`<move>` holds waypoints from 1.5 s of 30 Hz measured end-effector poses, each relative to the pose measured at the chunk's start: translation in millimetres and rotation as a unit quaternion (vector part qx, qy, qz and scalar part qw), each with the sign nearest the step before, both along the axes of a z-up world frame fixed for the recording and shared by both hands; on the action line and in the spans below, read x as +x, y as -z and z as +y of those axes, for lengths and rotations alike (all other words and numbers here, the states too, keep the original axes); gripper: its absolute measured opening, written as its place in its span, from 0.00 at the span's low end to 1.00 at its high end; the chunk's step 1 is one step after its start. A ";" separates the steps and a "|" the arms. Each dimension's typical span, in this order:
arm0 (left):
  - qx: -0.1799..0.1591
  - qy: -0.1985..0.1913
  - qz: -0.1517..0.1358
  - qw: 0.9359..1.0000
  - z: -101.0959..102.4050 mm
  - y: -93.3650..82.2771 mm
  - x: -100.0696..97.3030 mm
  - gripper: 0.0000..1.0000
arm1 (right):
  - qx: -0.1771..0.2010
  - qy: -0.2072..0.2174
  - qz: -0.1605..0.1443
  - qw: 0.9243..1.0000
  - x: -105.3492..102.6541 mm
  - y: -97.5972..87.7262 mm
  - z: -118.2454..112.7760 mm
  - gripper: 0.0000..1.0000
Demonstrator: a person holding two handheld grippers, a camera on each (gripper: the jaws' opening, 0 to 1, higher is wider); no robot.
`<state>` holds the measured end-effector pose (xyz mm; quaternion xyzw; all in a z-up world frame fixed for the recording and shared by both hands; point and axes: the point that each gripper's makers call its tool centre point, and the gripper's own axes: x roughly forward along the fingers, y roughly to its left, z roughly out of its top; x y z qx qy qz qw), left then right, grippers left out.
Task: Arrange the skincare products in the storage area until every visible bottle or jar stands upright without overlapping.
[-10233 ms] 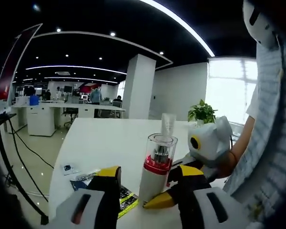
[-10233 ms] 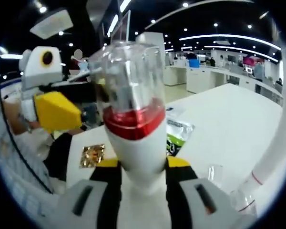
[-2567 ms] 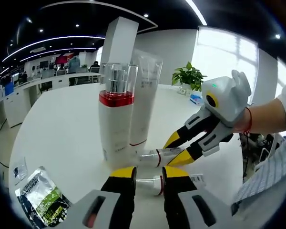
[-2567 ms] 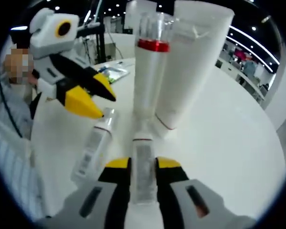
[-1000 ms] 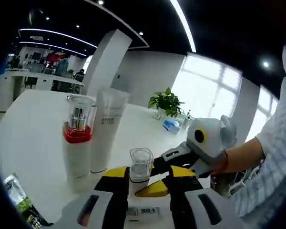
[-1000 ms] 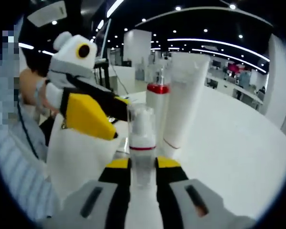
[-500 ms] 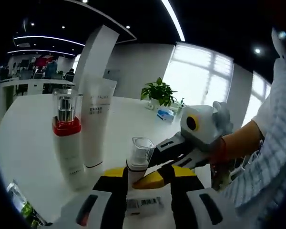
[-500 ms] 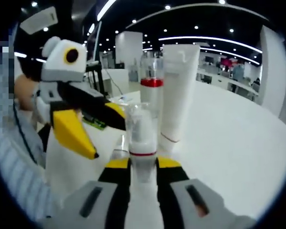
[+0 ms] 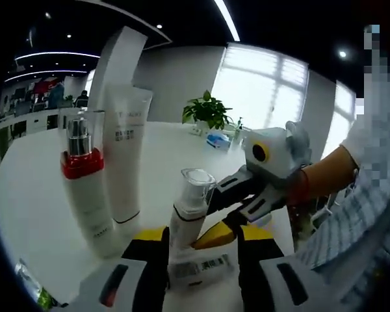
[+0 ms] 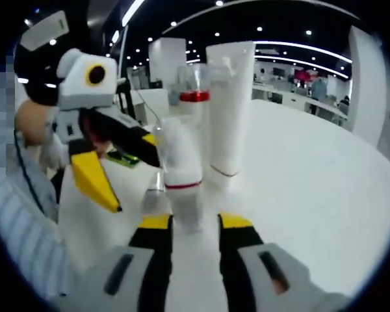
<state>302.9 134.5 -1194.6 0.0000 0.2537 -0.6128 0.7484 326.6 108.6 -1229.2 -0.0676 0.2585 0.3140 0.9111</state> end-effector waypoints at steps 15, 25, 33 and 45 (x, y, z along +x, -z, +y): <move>0.041 0.030 -0.016 0.999 -13.3 18.2 12.0 0.45 | -0.018 0.040 -0.003 0.999 10.6 2.7 -18.2 0.23; 0.061 0.030 -0.019 0.998 -7.7 25.3 4.1 0.45 | -0.026 0.050 -0.003 0.998 18.4 0.9 -22.0 0.22; 0.076 0.024 -0.015 0.997 2.1 32.3 0.0 0.45 | -0.024 0.057 -0.011 0.998 24.0 -7.4 -22.4 0.22; 0.082 0.066 -0.056 0.993 -9.7 28.1 13.1 0.55 | -0.024 0.023 -0.005 0.999 7.4 -7.9 -4.4 0.24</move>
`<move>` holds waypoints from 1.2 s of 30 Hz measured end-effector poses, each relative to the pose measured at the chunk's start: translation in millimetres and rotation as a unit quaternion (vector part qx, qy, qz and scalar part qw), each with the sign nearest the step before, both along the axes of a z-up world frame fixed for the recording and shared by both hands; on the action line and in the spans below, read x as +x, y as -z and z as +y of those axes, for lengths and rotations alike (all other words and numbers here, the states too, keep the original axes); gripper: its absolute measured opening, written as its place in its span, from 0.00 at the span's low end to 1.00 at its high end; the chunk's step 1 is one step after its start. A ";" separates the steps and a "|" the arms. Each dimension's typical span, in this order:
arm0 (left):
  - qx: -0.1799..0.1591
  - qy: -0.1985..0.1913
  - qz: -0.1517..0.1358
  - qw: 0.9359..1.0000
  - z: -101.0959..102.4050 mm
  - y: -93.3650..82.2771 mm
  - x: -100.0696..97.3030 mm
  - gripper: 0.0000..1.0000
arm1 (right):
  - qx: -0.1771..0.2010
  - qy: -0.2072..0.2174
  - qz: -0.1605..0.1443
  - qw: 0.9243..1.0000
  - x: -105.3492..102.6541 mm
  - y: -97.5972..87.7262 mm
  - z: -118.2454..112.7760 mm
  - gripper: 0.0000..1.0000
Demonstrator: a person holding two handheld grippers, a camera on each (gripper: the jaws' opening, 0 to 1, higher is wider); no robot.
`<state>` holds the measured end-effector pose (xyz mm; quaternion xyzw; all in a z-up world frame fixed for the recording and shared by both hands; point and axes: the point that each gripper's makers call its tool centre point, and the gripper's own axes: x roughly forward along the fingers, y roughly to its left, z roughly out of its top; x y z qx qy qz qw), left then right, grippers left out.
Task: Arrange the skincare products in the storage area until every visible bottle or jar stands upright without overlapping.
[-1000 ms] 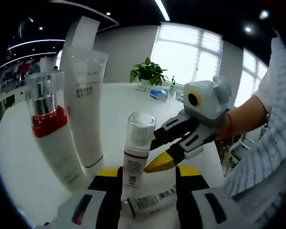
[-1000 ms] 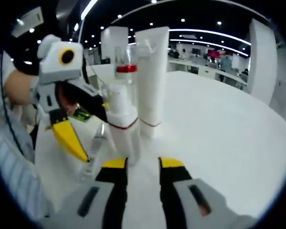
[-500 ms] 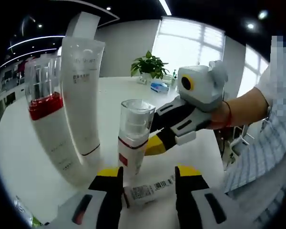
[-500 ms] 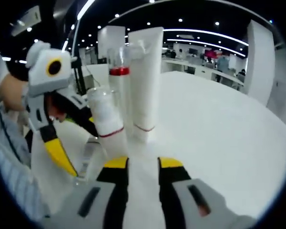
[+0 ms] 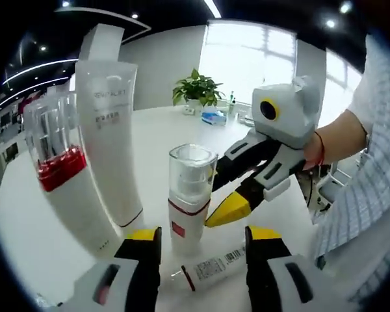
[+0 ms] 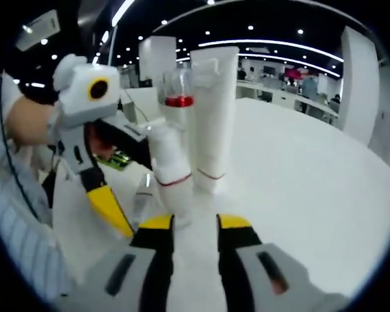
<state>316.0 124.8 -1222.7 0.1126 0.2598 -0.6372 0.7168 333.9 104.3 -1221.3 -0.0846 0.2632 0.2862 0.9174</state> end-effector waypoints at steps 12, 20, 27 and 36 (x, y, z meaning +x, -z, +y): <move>0.019 0.039 -0.016 0.999 -8.6 4.6 -3.0 0.55 | 0.013 -0.013 0.001 1.000 -2.3 -6.4 11.9 0.26; 0.028 0.041 -0.017 0.999 -5.8 6.2 -6.5 0.53 | -0.003 -0.010 0.001 1.000 -0.7 -2.2 10.5 0.26; 0.041 0.032 -0.013 0.999 4.0 12.3 -10.0 0.53 | -0.008 0.007 0.002 1.000 0.3 -0.2 -2.3 0.25; 0.049 0.010 -0.008 0.999 14.8 14.3 -14.5 0.52 | -0.011 0.012 0.002 1.000 7.1 2.4 -5.4 0.25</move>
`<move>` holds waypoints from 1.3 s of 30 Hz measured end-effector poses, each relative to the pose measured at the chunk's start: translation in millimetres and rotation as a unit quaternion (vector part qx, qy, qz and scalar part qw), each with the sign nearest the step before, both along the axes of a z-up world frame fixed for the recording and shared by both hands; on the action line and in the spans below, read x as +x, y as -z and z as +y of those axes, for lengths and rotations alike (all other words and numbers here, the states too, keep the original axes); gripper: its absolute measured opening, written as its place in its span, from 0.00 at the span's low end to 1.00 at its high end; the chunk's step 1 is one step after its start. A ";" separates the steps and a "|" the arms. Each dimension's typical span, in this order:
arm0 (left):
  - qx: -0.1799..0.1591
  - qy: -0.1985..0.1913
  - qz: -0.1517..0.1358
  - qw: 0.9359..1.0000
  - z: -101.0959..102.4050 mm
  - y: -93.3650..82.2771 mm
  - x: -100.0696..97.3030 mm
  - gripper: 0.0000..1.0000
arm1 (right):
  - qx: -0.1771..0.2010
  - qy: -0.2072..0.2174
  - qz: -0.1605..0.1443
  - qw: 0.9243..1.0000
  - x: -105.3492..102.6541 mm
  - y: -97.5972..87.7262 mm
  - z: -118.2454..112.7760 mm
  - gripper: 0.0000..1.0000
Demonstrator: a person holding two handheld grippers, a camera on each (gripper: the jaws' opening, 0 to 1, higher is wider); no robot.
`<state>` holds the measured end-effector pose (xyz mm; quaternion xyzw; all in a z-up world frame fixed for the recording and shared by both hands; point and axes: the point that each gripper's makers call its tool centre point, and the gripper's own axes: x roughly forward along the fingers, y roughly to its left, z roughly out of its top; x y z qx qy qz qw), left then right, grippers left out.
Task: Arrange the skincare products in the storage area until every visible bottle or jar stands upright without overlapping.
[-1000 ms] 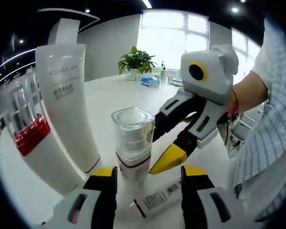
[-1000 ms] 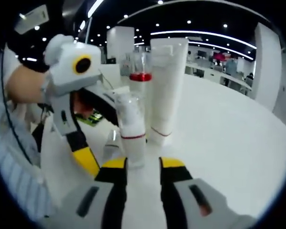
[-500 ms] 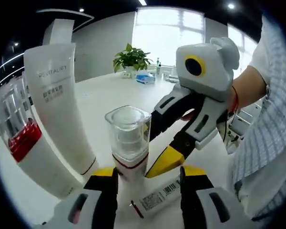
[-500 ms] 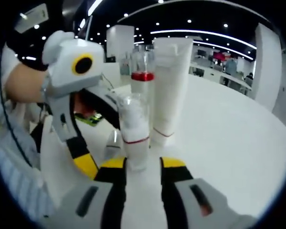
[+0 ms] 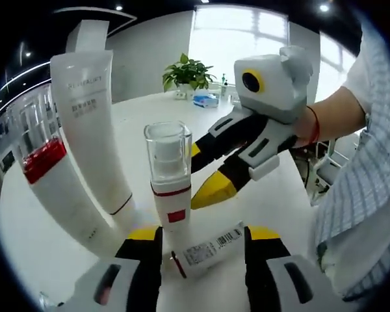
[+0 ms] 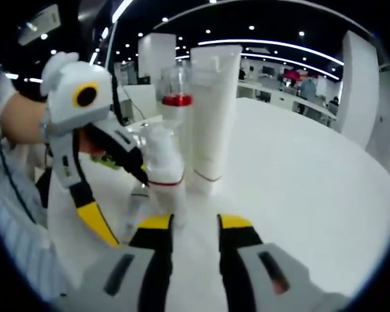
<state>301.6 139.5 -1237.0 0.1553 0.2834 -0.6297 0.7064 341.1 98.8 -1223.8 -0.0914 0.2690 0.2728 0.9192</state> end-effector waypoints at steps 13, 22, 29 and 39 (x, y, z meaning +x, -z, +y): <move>-0.030 -0.101 -0.020 0.994 28.1 -15.6 16.9 0.52 | -0.001 0.030 -0.003 1.000 16.7 -3.5 -3.5 0.23; -0.080 -0.219 -0.053 0.971 73.6 -43.0 30.8 0.52 | 0.069 0.085 -0.021 0.994 -1.7 -28.7 -4.7 0.20; -0.089 -0.261 -0.049 0.960 97.6 -45.7 25.7 0.49 | 0.075 0.056 -0.008 0.996 -13.0 -18.8 25.0 0.18; -0.084 -0.282 -0.027 0.955 105.4 -36.4 21.0 0.48 | 0.054 0.057 -0.007 0.997 3.2 -8.8 30.0 0.11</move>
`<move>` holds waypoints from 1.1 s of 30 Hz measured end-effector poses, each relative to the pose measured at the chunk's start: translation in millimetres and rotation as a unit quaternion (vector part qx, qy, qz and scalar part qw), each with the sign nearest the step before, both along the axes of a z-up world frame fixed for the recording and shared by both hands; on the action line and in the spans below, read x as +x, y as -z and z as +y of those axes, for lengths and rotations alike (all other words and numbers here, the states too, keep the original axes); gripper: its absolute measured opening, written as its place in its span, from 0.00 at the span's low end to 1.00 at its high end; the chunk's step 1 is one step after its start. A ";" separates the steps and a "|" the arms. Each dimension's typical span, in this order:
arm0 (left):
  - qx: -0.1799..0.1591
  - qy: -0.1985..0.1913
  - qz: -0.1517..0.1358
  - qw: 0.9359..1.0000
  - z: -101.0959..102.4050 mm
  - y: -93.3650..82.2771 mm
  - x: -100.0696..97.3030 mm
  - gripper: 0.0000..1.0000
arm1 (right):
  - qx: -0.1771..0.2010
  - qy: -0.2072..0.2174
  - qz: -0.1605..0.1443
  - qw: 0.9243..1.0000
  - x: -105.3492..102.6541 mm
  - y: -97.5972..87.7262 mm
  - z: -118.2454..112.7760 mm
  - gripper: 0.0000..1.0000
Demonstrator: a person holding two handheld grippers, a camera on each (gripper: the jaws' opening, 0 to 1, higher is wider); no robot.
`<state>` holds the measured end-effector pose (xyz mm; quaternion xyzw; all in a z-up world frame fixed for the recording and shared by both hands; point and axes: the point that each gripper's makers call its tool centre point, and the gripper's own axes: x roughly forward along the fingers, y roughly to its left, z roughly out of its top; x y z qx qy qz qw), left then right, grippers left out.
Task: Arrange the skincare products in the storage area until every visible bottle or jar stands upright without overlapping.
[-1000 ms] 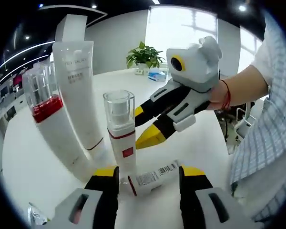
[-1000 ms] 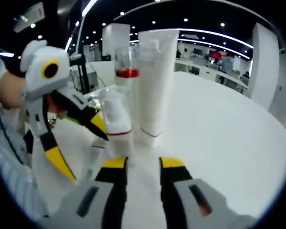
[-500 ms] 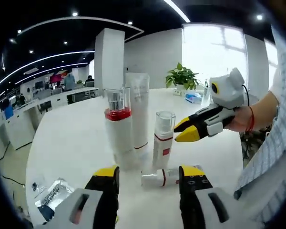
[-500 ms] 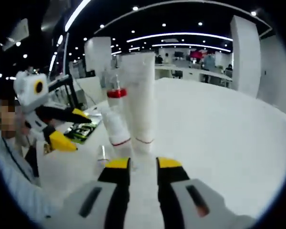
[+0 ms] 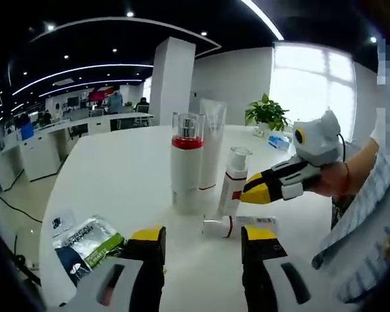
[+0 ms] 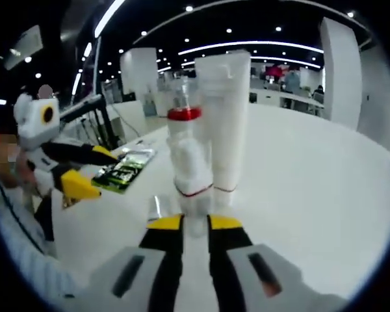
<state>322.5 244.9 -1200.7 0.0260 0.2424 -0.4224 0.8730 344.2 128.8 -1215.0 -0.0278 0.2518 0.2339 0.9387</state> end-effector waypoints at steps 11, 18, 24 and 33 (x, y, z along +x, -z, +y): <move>0.004 -0.006 0.007 1.000 8.4 5.7 -4.4 0.48 | -0.011 -0.011 -0.006 1.000 10.4 1.4 -0.8 0.11; 0.007 -0.009 0.010 1.000 11.6 9.8 -5.2 0.48 | -0.023 -0.028 -0.008 0.999 14.2 4.4 0.5 0.11; 0.009 -0.011 0.014 1.000 13.5 13.8 -6.5 0.48 | -0.033 -0.034 -0.003 0.999 15.9 10.4 1.9 0.11; 0.011 -0.017 0.016 1.000 17.0 17.2 -7.3 0.48 | -0.037 -0.029 -0.004 0.999 21.0 11.7 1.4 0.11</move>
